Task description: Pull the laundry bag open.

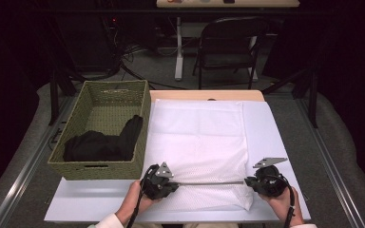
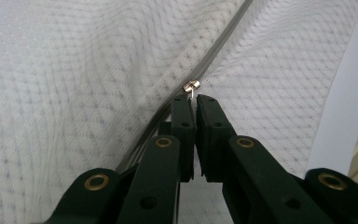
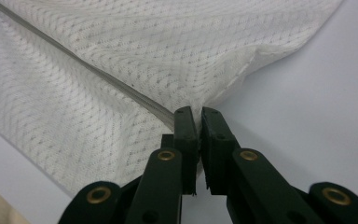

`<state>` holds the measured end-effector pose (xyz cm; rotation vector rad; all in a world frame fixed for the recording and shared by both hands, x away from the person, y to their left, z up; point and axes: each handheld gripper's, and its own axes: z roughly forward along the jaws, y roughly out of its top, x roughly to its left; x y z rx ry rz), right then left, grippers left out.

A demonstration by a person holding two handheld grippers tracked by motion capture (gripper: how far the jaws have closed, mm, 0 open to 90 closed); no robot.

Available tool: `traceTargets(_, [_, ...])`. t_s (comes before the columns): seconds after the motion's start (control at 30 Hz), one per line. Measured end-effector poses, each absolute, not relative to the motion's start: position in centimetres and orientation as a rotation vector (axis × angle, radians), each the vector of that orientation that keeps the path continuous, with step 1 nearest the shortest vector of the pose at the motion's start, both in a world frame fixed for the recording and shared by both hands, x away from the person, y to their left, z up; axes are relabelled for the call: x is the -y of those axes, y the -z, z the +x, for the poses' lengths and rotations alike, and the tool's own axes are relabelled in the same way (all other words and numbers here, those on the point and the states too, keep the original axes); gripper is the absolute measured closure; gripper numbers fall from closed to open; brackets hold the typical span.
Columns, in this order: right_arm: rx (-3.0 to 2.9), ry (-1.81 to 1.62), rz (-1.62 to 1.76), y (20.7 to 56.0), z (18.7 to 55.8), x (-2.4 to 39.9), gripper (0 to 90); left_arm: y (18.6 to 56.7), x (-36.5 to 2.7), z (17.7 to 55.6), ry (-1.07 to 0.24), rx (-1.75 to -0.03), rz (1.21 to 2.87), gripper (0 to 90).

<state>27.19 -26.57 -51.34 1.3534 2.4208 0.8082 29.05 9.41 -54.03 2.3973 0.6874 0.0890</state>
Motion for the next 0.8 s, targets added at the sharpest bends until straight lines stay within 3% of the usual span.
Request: traceTargets(0.8, [-2.411,-0.786,1.374,51.5,27.3,26.7,85.7,53.4,-11.8,28.5,-0.062,-0.74,2.375,86.3])
